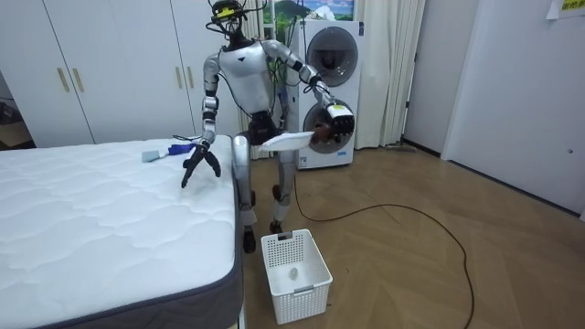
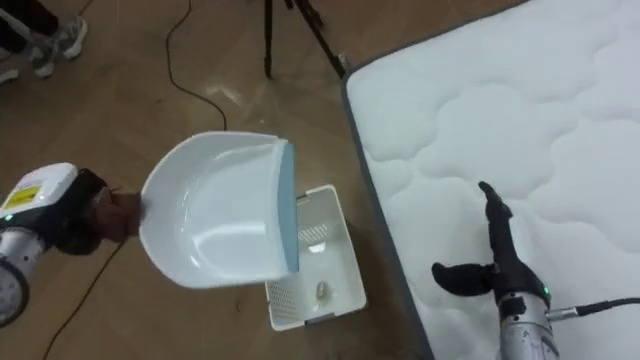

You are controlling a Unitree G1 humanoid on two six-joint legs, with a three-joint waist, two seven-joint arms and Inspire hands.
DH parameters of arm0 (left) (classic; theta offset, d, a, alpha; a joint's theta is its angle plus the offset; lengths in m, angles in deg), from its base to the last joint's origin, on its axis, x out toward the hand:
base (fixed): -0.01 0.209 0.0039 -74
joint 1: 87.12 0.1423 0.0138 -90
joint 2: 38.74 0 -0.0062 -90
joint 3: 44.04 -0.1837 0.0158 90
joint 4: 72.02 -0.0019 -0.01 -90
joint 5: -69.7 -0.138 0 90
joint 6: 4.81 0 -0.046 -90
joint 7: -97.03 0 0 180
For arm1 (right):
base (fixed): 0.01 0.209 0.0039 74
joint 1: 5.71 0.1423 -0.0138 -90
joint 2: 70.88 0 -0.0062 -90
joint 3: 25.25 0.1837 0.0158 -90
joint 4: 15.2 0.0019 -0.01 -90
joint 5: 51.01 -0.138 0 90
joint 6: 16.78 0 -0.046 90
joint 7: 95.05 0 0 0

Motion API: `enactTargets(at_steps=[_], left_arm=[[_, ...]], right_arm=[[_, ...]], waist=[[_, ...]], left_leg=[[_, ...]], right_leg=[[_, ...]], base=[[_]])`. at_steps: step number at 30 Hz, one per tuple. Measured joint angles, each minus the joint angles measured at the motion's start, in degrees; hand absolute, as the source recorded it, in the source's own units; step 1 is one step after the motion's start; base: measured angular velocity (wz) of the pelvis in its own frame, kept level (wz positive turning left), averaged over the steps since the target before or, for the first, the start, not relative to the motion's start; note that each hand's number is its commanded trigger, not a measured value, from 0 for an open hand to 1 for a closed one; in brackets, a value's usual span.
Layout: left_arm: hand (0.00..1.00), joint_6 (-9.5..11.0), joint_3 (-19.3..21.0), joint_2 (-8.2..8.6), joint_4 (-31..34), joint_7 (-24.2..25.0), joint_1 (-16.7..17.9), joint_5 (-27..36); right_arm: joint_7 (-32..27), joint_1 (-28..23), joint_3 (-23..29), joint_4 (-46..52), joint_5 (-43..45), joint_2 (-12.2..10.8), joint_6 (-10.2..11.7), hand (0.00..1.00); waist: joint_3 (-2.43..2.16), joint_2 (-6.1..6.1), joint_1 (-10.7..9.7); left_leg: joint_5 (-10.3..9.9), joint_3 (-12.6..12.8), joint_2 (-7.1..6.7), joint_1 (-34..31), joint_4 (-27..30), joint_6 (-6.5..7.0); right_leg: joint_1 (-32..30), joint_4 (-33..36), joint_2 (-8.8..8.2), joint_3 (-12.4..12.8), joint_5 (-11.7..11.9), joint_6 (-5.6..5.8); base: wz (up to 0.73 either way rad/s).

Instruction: Clean bed

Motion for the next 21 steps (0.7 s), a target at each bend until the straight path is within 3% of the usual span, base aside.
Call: enactTargets(at_steps=[3, 6, 8, 11, 14, 15, 16, 17, 18, 19, 20, 21], left_arm=[[1.0, 0.5, 4.2, 2.64, 2.6, -2.0, 4.9, 0.4], [1.0, 0.8, 4.4, 3.74, 4.2, -2.7, 7.2, 1.0], [1.0, 0.7, 4.4, 5.33, 4.4, -3.5, 7.5, 1.3], [1.0, 1.1, 5.1, 8.56, 6.2, -4.2, 7.8, 1.2], [1.0, 2.1, 7.1, 8.95, 7.3, -4.2, 8.5, 1.9], [1.0, 2.3, 8.0, 8.53, 8.3, -4.6, 8.7, 2.8], [1.0, 2.6, 8.2, 8.87, 8.3, -5.0, 7.5, 3.3], [1.0, 2.8, 8.2, 9.38, 8.5, -5.1, 7.1, 3.3], [1.0, 3.0, 8.2, 10.24, 9.1, -5.4, 7.1, 4.1], [1.0, 2.9, 8.2, 11.27, 9.3, -5.4, 7.3, 5.4], [1.0, 2.7, 8.2, 11.82, 9.3, -5.4, 7.4, 5.7], [1.0, 2.5, 8.2, 12.76, 9.5, -5.5, 7.4, 6.1]], right_arm=[[-1.4, -3.1, 1.8, 0.8, -1.5, -1.8, 0.0, 0.0], [-2.7, -6.7, 3.5, 2.9, -2.9, -3.2, 0.0, 0.0], [-3.4, -7.1, 3.6, 3.8, -3.9, -3.7, 0.0, 0.0], [-4.1, -6.1, 3.4, 4.9, -3.9, -4.5, 0.1, 0.0], [-3.9, -3.9, 3.1, 5.1, -3.7, -5.7, 0.1, 0.0], [-4.0, -3.1, 2.8, 5.8, -3.9, -6.0, 0.1, 0.0], [-4.4, -3.6, 2.9, 6.3, -4.9, -6.4, 0.1, 0.0], [-4.6, -4.0, 2.9, 6.4, -5.5, -6.4, 0.1, 0.0], [-4.7, -3.9, 2.9, 6.2, -6.3, -6.3, 0.1, 0.0], [-4.8, -3.9, 2.9, 6.1, -6.3, -6.3, 0.2, 0.0], [-4.8, -3.9, 2.9, 6.1, -6.4, -6.3, 0.3, 0.0], [-4.9, -3.9, 2.6, 6.0, -6.8, -6.3, 0.5, 0.0]], waist=[[-0.48, -1.14, 0.6], [-0.73, -2.33, 0.6], [-0.6, -2.99, 0.6], [-0.23, -3.87, 2.5], [-0.23, -4.07, 3.3], [-0.32, -3.86, 3.9], [-0.25, -4.69, 4.1], [-0.32, -5.05, 4.3], [-0.14, -6.29, 5.5], [-0.1, -6.83, 6.2], [-0.15, -6.93, 6.4], [-0.08, -6.98, 7.4]], left_leg=[[-0.3, 0.3, 0.73, 4.4, -2.1, -0.55], [-0.5, 0.6, 1.33, 6.5, -2.8, -0.87], [-0.7, 1.7, 1.47, 7.1, -3.1, -0.81], [-1.3, 6.7, 2.33, 8.2, -3.5, -0.77], [-1.1, 10.5, 3.95, 8.0, -3.5, -0.57], [-0.7, 14.1, 6.49, 7.3, -4.1, -0.24], [-0.7, 20.8, 7.31, 8.2, -5.0, -0.19], [-0.7, 23.4, 7.18, 9.2, -6.3, -0.18], [-0.7, 27.7, 6.1, 11.2, -8.1, -0.1], [-0.7, 34.0, 5.54, 12.8, -9.0, 0.0], [-0.8, 36.1, 5.21, 13.3, -9.7, 0.01], [-0.8, 40.3, 5.1, 13.8, -10.5, 0.01]], right_leg=[[4.4, -3.2, 1.33, 0.7, 0.8, -0.1], [6.9, -5.3, 1.8, 0.4, 1.6, -0.11], [6.8, -5.3, 2.37, 0.7, 2.0, -0.02], [5.4, -5.4, 3.23, 0.5, 3.8, -0.29], [5.8, -13.0, 5.61, 0.5, 10.5, -0.93], [7.2, -16.5, 6.58, -1.8, 13.5, -1.63], [7.0, -8.6, 4.3, -10.5, 9.2, -1.71], [7.3, -3.7, 2.89, -14.4, 6.5, -1.42], [8.0, 4.1, -1.46, -17.3, 3.1, -0.59], [10.0, 9.8, -5.46, -19.4, 1.3, 1.03], [11.2, 11.1, -6.9, -19.9, 0.8, 1.7], [13.5, 11.9, -8.66, -20.1, 0.6, 2.15]], base=[[-0.3], [-0.15], [-0.38], [-1.03], [-1.57], [-1.48], [-1.35], [-1.39], [-1.48], [-1.49], [-1.41], [-1.56]])
